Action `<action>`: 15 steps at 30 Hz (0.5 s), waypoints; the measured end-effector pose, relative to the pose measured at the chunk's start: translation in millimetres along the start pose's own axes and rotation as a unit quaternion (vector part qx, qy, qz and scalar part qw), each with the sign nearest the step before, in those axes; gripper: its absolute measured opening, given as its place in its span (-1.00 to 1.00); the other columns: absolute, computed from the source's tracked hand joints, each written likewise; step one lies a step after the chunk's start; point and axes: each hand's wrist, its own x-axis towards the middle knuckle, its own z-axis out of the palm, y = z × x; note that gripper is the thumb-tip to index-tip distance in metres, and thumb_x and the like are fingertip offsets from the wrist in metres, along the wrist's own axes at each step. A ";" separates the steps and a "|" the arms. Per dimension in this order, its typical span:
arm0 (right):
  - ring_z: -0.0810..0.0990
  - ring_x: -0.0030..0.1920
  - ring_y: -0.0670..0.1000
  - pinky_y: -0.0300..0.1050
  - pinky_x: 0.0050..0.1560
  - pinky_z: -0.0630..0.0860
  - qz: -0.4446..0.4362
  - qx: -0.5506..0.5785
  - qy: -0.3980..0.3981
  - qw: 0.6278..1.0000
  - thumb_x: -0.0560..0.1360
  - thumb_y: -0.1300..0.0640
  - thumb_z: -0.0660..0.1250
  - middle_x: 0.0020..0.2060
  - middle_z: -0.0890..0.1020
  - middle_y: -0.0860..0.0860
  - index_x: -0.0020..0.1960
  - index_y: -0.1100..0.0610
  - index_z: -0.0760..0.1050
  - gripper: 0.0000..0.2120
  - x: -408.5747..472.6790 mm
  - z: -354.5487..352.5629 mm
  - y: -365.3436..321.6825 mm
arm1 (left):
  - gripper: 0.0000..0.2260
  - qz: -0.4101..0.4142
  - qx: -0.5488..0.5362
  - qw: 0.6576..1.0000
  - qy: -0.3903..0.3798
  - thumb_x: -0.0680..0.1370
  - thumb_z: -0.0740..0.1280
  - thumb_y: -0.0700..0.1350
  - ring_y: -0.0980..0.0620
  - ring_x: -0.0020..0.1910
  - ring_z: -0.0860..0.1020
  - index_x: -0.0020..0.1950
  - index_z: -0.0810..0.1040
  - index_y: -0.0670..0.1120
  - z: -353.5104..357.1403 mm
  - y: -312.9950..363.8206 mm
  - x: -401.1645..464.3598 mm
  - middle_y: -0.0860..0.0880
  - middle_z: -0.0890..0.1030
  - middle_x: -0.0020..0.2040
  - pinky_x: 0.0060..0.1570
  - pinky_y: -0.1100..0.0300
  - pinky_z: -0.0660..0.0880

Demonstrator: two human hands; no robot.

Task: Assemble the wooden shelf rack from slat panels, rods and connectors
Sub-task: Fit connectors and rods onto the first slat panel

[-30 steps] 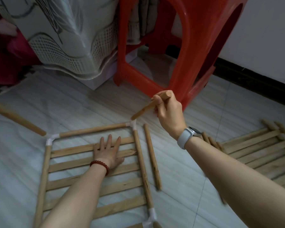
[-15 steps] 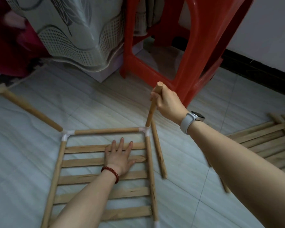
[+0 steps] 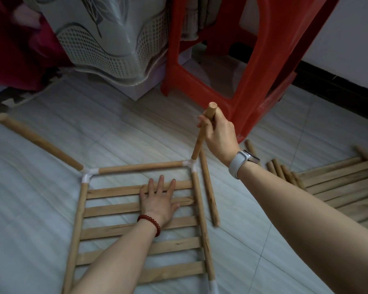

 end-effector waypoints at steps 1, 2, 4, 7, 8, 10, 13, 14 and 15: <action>0.62 -0.10 0.15 0.16 -0.03 0.49 0.000 0.004 0.001 1.000 0.60 0.16 0.17 -0.15 0.65 0.06 0.07 0.28 0.41 -0.83 -1.8 1.7 -0.1 | -0.37 -0.003 -0.007 1.000 0.000 0.59 0.00 0.26 -0.20 0.51 -0.23 0.52 -0.28 0.14 2.4 -0.3 0.5 -0.05 -0.28 0.54 0.44 -0.22 -0.11; 0.62 -0.11 0.16 0.15 -0.03 0.49 0.000 0.009 0.003 1.000 0.60 0.17 0.17 -0.15 0.65 0.08 0.06 0.28 0.41 -0.83 -4.0 3.1 0.2 | -0.37 -0.006 -0.012 1.000 -0.001 0.60 0.00 0.26 -0.20 0.51 -0.25 0.52 -0.29 0.15 5.1 -0.5 0.7 -0.05 -0.29 0.54 0.44 -0.22 -0.14; 0.61 -0.10 0.15 0.14 -0.03 0.49 0.000 0.017 0.002 1.000 0.60 0.19 0.17 -0.16 0.65 0.09 0.05 0.29 0.40 -0.84 -6.5 4.7 1.7 | -0.37 -0.012 -0.013 1.000 0.002 0.59 -0.01 0.26 -0.19 0.51 -0.27 0.51 -0.30 0.15 8.2 0.1 2.2 -0.04 -0.31 0.54 0.44 -0.22 -0.15; 0.59 -0.04 0.13 0.05 0.01 0.47 0.032 0.034 -0.016 0.999 0.58 0.22 0.17 -0.10 0.62 0.09 0.06 0.26 0.42 -0.87 -9.3 4.0 6.6 | -0.37 -0.029 -0.016 0.999 -0.009 0.60 0.01 0.25 -0.18 0.51 -0.26 0.51 -0.30 0.15 4.0 4.5 4.5 -0.04 -0.31 0.54 0.43 -0.24 -0.10; 0.57 0.02 0.12 0.03 0.06 0.44 0.053 0.031 -0.029 0.998 0.58 0.23 0.16 -0.03 0.59 0.11 0.11 0.25 0.43 -0.85 -14.1 3.4 9.3 | -0.37 -0.035 -0.026 0.999 -0.024 0.60 0.04 0.23 -0.18 0.51 -0.26 0.52 -0.28 0.15 0.2 6.8 2.6 -0.05 -0.30 0.54 0.43 -0.25 -0.09; 0.47 0.21 0.12 0.00 0.22 0.37 0.096 0.010 -0.070 0.993 0.59 0.22 0.16 0.19 0.50 0.16 0.30 0.25 0.37 -0.70 -32.8 3.0 16.2 | -0.37 -0.037 -0.050 0.997 -0.045 0.60 0.09 0.19 -0.19 0.51 -0.24 0.54 -0.20 0.14 -7.0 10.2 -4.1 -0.06 -0.27 0.55 0.42 -0.28 -0.09; 0.48 0.24 0.12 -0.15 0.22 0.37 0.094 -0.004 -0.145 0.985 0.59 0.23 0.18 0.23 0.51 0.12 0.38 0.23 0.33 -0.64 -80.1 -12.6 22.1 | -0.42 -0.003 -0.086 0.996 -0.019 0.58 0.15 0.15 -0.15 0.53 -0.12 0.54 0.02 0.06 -23.3 5.2 -23.1 -0.08 -0.13 0.57 0.42 -0.24 -0.05; 0.52 0.19 0.10 -0.21 0.17 0.38 0.084 -0.012 -0.178 0.980 0.58 0.24 0.17 0.18 0.55 0.07 0.34 0.20 0.38 -0.67 -96.5 -21.9 21.4 | -0.45 0.010 -0.099 0.995 -0.001 0.58 0.17 0.14 -0.14 0.53 -0.03 0.52 0.13 0.03 -31.1 -0.5 -33.7 -0.09 -0.03 0.56 0.43 -0.18 0.02; 0.55 0.15 0.08 -0.21 0.14 0.41 0.082 -0.023 -0.213 0.973 0.58 0.25 0.17 0.15 0.59 0.06 0.30 0.18 0.44 -0.70 -111.5 -32.2 19.1 | -0.49 0.024 -0.114 0.993 0.017 0.58 0.18 0.12 -0.13 0.50 0.09 0.49 0.22 -0.01 -40.1 -7.1 -45.5 -0.12 0.08 0.54 0.43 -0.10 0.12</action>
